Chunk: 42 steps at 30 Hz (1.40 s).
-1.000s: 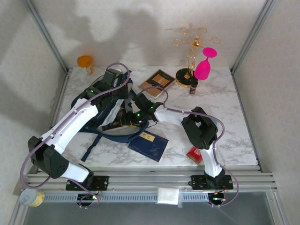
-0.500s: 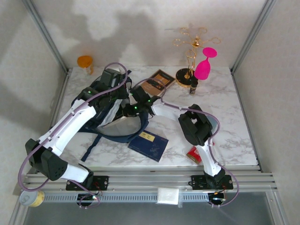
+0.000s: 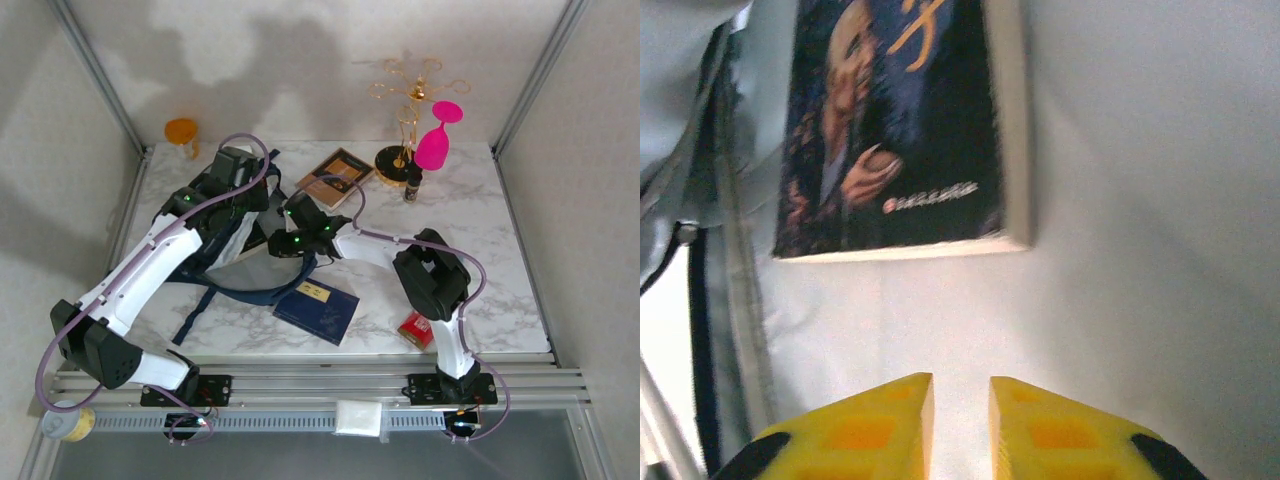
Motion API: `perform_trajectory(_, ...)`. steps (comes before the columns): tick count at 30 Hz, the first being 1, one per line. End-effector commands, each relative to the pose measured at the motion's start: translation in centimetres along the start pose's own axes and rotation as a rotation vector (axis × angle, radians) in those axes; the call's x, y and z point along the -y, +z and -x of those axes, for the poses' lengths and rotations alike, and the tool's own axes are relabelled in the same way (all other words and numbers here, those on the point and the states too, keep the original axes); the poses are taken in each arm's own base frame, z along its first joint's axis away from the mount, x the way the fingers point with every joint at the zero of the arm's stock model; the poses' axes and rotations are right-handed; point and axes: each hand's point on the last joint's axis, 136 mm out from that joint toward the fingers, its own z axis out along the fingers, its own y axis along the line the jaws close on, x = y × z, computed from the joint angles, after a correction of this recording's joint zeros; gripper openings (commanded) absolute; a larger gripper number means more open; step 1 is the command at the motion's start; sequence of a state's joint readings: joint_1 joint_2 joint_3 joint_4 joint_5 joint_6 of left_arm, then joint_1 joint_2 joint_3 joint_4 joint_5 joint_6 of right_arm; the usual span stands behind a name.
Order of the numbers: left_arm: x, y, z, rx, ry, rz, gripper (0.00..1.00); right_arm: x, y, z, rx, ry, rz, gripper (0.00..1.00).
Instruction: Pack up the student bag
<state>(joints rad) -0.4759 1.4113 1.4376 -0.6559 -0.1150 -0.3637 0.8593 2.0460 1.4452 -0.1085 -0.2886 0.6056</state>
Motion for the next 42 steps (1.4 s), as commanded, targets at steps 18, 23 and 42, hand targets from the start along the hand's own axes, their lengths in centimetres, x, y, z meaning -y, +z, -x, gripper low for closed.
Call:
perform_trajectory(18,-0.8,-3.7,1.3,0.04,0.018,-0.003,0.0,-1.5,5.0,7.0,0.333,0.026,0.061,0.02)
perform_trajectory(23,-1.5,-3.9,1.7,0.059,0.008,0.032,0.0,-1.4,6.7,7.9,0.333,0.037,0.055,0.02)
perform_trajectory(42,-1.8,-2.1,-0.5,0.009,-0.011,0.02,0.0,-1.0,-11.2,3.6,0.403,0.016,0.005,0.3)
